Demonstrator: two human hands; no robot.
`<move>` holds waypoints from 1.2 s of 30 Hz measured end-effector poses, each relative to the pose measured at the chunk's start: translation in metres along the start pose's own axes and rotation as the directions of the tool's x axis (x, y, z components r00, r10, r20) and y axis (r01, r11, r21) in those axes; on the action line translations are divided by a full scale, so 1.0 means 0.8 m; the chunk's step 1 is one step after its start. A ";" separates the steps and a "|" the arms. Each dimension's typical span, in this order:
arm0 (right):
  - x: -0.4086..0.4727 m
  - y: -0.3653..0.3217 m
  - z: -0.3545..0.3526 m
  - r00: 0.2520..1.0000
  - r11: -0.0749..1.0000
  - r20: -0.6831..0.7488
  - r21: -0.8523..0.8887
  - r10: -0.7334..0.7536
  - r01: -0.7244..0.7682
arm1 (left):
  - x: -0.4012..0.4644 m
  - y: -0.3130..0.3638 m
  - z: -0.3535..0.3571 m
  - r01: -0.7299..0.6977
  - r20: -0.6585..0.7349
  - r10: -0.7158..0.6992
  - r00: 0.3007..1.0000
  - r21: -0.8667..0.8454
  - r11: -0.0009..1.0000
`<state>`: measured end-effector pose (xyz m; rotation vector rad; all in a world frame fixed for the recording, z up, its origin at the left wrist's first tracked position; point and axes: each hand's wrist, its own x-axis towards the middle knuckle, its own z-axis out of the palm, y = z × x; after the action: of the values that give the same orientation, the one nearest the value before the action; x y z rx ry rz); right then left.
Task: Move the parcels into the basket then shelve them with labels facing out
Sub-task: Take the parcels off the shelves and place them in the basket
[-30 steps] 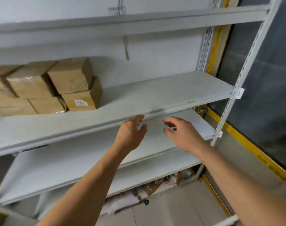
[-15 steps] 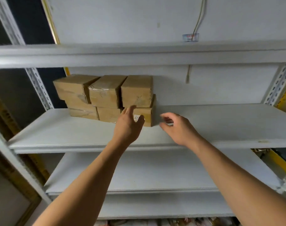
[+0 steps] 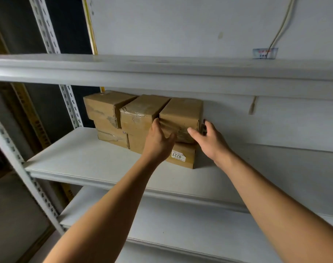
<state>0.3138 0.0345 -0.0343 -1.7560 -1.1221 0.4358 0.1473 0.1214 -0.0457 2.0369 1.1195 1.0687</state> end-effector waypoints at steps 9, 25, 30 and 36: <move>0.044 0.023 -0.013 0.983 0.927 -0.074 0.353 0.166 -0.130 | 0.015 0.025 0.017 0.075 0.004 -0.076 0.997 -0.197 0.978; 0.000 0.044 -0.059 0.991 0.849 0.041 0.512 0.130 -0.133 | 0.001 0.044 0.059 0.012 -0.007 -0.016 1.000 -0.382 0.924; -0.056 0.063 -0.092 0.970 0.837 -0.171 0.545 0.170 -0.050 | -0.027 0.062 0.087 -0.014 0.162 0.098 0.982 -0.458 0.889; -0.155 0.094 -0.124 0.911 0.863 -0.299 0.494 0.285 -0.108 | -0.086 0.064 0.126 0.072 0.402 0.173 0.899 -0.524 0.848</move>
<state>0.3572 -0.1305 -0.0762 -1.4428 -0.5112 0.4414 0.2319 0.0263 -0.0834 1.7318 0.4658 0.7701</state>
